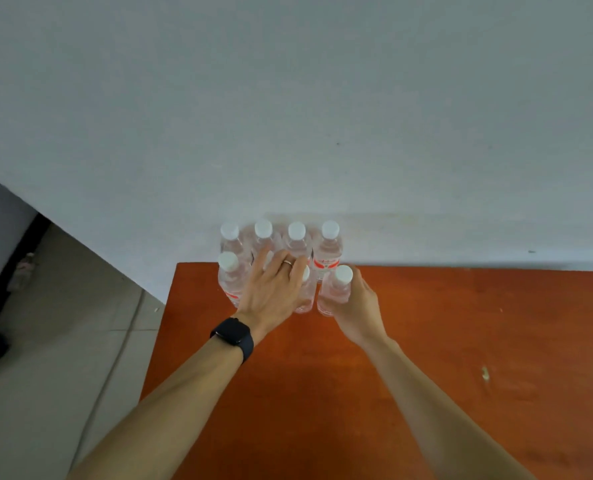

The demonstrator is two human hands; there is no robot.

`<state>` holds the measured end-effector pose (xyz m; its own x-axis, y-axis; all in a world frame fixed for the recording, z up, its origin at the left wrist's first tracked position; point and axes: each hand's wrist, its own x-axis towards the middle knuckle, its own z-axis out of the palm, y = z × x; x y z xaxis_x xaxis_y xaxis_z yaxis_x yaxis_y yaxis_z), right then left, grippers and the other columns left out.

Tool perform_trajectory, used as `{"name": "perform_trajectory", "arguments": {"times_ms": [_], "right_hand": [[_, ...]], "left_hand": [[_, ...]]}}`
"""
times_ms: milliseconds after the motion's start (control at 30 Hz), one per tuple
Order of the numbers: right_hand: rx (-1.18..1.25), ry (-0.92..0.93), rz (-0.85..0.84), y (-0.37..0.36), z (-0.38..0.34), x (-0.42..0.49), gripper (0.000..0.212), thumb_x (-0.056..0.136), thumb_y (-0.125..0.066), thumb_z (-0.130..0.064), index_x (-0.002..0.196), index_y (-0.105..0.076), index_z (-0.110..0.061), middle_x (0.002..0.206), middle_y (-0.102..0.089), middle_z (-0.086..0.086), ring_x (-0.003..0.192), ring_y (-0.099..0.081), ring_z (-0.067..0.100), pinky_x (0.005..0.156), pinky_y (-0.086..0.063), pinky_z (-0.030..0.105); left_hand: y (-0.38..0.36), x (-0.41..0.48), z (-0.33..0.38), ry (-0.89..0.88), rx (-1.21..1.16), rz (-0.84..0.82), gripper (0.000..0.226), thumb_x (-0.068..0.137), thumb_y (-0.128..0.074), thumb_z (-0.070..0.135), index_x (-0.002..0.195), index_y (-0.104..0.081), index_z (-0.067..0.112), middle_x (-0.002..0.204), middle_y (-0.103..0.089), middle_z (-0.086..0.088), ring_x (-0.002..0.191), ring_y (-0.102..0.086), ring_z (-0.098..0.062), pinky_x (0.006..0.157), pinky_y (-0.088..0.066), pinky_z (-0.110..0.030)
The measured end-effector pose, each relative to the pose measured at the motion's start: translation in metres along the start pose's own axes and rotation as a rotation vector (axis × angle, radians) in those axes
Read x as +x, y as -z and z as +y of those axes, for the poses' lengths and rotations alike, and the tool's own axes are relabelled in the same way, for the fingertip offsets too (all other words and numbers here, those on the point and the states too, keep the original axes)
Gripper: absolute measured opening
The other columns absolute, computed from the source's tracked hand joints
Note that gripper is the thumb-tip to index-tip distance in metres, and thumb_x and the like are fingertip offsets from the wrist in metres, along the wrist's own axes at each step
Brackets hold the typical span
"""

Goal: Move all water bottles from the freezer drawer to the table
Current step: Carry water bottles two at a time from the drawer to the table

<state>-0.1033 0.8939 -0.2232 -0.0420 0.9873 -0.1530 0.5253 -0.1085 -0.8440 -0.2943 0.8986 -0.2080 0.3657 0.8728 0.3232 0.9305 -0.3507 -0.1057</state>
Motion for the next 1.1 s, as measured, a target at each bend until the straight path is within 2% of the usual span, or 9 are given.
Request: {"name": "perform_trajectory", "arguments": {"times_ms": [133,200,333,400,500,667,800,933,1100], "right_hand": [[-0.017,-0.009,0.021,-0.003,0.000,0.016,0.088,0.070,-0.078,-0.056,0.139,-0.026,-0.040,0.114,-0.059,-0.021,0.089,-0.064,0.003,0.068,-0.054,0.022],[0.019,-0.033,0.023,-0.001,0.009,0.020,0.097,0.066,-0.080,-0.056,0.139,-0.019,-0.041,0.119,-0.058,-0.019,0.090,-0.065,0.003,0.066,-0.053,0.018],[0.051,-0.121,-0.061,-0.005,0.038,0.024,0.104,0.058,-0.086,-0.056,0.140,-0.026,-0.033,0.129,-0.056,-0.013,0.109,-0.059,0.006,0.086,-0.052,0.024],[0.047,-0.194,-0.172,-0.015,0.053,0.023,0.101,0.067,-0.087,-0.047,0.146,-0.027,-0.028,0.136,-0.057,-0.006,0.108,-0.059,0.007,0.092,-0.049,0.025],[0.069,-0.230,-0.179,-0.032,0.064,0.025,0.090,0.079,-0.081,-0.042,0.150,-0.027,-0.026,0.135,-0.061,-0.005,0.098,-0.059,0.000,0.080,-0.046,0.012],[0.086,-0.191,-0.155,-0.042,0.065,0.031,0.085,0.081,-0.076,-0.051,0.149,-0.028,-0.036,0.123,-0.060,-0.022,0.094,-0.059,-0.007,0.074,-0.044,0.005],[0.101,-0.193,-0.168,-0.040,0.068,0.035,0.084,0.078,-0.075,-0.057,0.145,-0.025,-0.050,0.108,-0.055,-0.036,0.087,-0.060,-0.010,0.067,-0.042,0.003],[0.135,-0.236,-0.182,-0.041,0.070,0.040,0.088,0.075,-0.077,-0.054,0.144,-0.023,-0.056,0.100,-0.055,-0.041,0.091,-0.062,-0.008,0.057,-0.042,0.001],[0.142,-0.247,-0.208,-0.043,0.063,0.047,0.088,0.073,-0.074,-0.050,0.147,-0.026,-0.047,0.117,-0.062,-0.024,0.087,-0.058,-0.009,0.063,-0.041,0.006]], "left_hand": [[-0.006,0.013,-0.002,0.054,0.015,-0.050,0.086,0.073,-0.085,0.045,0.137,-0.041,0.008,0.095,-0.072,-0.005,0.097,-0.065,-0.027,0.104,-0.039,-0.046],[-0.007,0.018,-0.002,0.054,0.011,-0.076,0.084,0.072,-0.083,0.054,0.132,-0.046,0.009,0.097,-0.072,-0.006,0.093,-0.068,-0.027,0.098,-0.046,-0.046],[-0.005,0.020,-0.005,0.048,0.011,-0.071,0.084,0.067,-0.085,0.060,0.125,-0.051,0.010,0.096,-0.072,-0.005,0.090,-0.068,-0.026,0.093,-0.050,-0.046],[-0.003,0.019,-0.006,0.043,0.011,-0.050,0.086,0.065,-0.088,0.059,0.125,-0.050,0.010,0.093,-0.072,-0.005,0.087,-0.069,-0.025,0.090,-0.051,-0.046],[-0.003,0.020,-0.007,0.027,0.008,-0.034,0.090,0.059,-0.091,0.057,0.124,-0.049,0.010,0.090,-0.072,-0.006,0.082,-0.070,-0.026,0.086,-0.052,-0.047],[-0.007,0.020,-0.007,0.063,0.046,-0.095,0.085,0.065,-0.091,0.045,0.130,-0.048,0.010,0.096,-0.073,-0.006,0.085,-0.071,-0.025,0.090,-0.050,-0.048],[-0.005,0.026,-0.006,0.077,0.054,-0.154,0.081,0.073,-0.083,0.055,0.130,-0.046,0.011,0.097,-0.072,-0.006,0.087,-0.070,-0.026,0.088,-0.049,-0.047],[-0.001,0.030,-0.009,0.075,0.024,-0.160,0.076,0.075,-0.079,0.059,0.129,-0.048,0.015,0.097,-0.073,-0.003,0.089,-0.070,-0.023,0.086,-0.048,-0.044],[0.005,0.030,-0.012,0.072,-0.038,-0.175,0.065,0.083,-0.069,0.064,0.128,-0.048,0.020,0.101,-0.073,0.001,0.096,-0.069,-0.021,0.090,-0.047,-0.042]]}}
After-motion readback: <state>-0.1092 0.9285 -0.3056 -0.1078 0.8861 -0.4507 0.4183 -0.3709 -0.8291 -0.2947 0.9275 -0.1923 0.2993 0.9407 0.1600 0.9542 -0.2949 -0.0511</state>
